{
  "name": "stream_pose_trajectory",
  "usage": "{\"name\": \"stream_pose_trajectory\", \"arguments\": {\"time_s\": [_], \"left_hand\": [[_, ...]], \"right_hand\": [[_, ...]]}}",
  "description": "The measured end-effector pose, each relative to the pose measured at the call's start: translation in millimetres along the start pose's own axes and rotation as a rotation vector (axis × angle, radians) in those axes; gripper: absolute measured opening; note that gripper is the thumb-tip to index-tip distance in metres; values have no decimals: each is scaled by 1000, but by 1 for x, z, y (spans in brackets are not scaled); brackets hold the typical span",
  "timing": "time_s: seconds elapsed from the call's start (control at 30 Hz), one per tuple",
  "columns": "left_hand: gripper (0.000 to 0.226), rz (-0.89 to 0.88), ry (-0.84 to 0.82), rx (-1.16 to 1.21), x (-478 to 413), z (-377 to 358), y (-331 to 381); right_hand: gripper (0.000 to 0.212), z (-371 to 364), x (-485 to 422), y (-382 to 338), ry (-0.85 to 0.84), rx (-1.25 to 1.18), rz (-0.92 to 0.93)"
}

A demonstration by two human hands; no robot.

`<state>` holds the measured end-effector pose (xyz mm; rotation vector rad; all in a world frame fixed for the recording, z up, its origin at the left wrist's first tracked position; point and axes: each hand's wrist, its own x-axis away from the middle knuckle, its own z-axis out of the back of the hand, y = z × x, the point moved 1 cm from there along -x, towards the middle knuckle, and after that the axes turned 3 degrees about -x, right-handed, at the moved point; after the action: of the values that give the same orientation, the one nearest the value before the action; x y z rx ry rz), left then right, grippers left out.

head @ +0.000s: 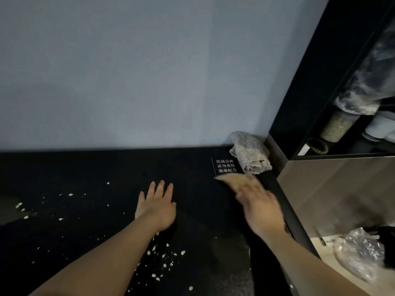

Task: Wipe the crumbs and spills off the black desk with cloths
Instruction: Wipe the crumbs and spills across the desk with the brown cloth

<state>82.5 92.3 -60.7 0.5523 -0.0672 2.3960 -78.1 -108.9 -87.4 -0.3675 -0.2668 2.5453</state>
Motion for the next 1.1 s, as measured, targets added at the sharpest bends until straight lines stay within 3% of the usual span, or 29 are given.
{"name": "stream_pose_trajectory", "arguments": {"time_s": [0.07,0.1,0.13,0.17,0.23,0.27,0.33,0.4,0.47,0.53,0.6,0.7,0.77,0.8,0.9,0.93,0.97,1.03,1.1], "left_hand": [[58,-58,7,18,10,-6,19],[58,-84,0,21,15,-10,27],[59,-98,-3,15,18,-13,32],[60,-101,4,4,20,-15,35],[59,-101,29,-13,22,-19,36],[59,-106,44,-16,24,-21,35],[59,-132,59,-37,29,-25,34],[59,-155,51,-53,34,-26,32],[59,-165,56,-58,35,-26,31],[58,-171,69,-58,35,-26,31],[56,-176,66,-51,35,-27,33],[55,-178,71,-40,37,-28,35],[56,-188,63,-45,41,-28,34],[57,-196,50,-50,44,-29,34],[60,-204,36,-61,53,-33,34],[61,-204,44,-63,55,-34,34],[62,-204,53,-61,56,-35,35],[61,-207,65,-49,58,-35,34],[60,-218,79,-41,61,-35,32]], "right_hand": [[45,12,-5,15,15,-26,-402],[48,14,-8,11,-17,-36,-511],[51,11,-11,-1,-42,-33,-500],[54,3,-11,-17,-56,-18,-369],[54,-14,1,-57,-93,-70,62],[51,-17,11,-68,-189,-97,243],[50,-5,22,-61,-245,-96,402],[40,6,20,-20,-105,-25,271],[40,18,16,25,-86,-1,-71],[43,24,21,35,-67,-44,-224],[43,13,35,10,-43,-60,-80],[40,10,71,-35,-124,-145,334],[41,22,73,-24,-141,-104,417],[43,28,67,-9,-110,-102,359],[49,33,53,31,-65,-82,-134],[49,29,55,26,-37,-62,-198],[50,25,59,13,-45,-72,-146],[56,21,80,-20,-108,-137,157],[43,20,97,-21,-140,-92,395]]}}
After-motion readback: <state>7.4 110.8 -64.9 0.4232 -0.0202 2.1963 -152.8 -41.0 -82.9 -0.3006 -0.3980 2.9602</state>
